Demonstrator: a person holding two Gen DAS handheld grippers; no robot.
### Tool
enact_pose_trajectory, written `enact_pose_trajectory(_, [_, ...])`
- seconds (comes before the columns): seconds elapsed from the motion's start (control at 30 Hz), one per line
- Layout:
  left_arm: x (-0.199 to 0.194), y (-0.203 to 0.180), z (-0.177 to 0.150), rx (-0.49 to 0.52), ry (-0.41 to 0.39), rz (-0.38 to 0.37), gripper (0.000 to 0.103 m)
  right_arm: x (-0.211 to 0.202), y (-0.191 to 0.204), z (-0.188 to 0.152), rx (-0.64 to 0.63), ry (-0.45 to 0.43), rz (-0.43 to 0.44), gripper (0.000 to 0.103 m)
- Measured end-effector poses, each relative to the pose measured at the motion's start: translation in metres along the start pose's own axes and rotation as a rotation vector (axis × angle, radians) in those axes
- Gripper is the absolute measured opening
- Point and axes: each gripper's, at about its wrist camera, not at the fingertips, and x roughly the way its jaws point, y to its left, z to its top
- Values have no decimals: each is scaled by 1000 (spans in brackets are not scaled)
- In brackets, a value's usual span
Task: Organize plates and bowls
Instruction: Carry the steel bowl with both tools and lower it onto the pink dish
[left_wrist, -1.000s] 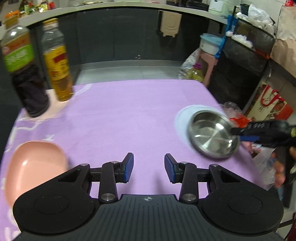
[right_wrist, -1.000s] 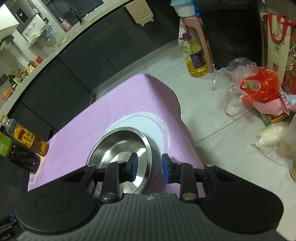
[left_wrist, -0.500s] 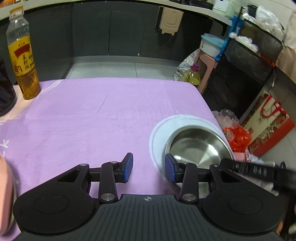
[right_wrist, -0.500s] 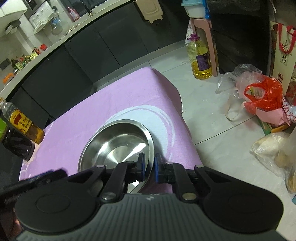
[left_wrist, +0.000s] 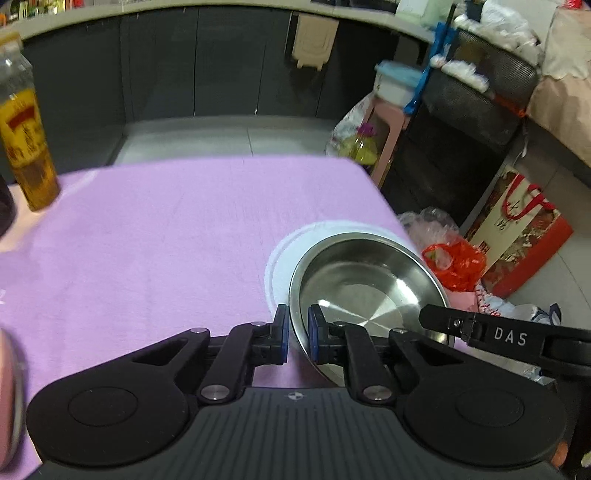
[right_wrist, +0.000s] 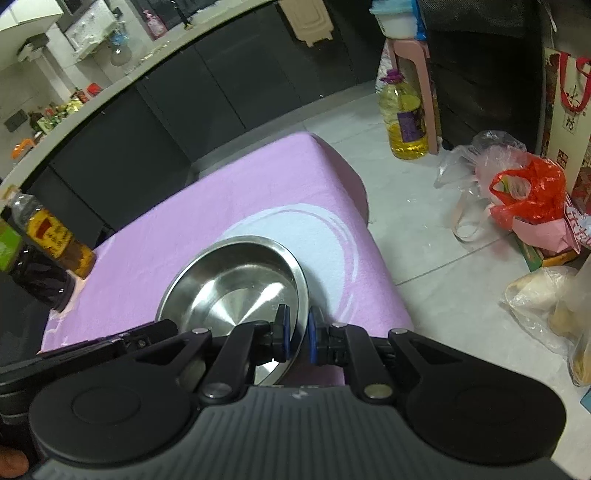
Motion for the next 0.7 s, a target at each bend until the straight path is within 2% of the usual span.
enact_pose_trajectory(0.3, [-83,40,-9,-42,-90,34,11,-48,57,-13,-112,-64,115,11])
enact_pose_trajectory(0.5, [-131,75,-28,-48,-144,114,11,-56,104,-29,-196,-45,197,12])
enact_pose_trajectory(0.7, [-162,119,-51,-84,-184,172,13,-48,151,-42,-259,3,261,13])
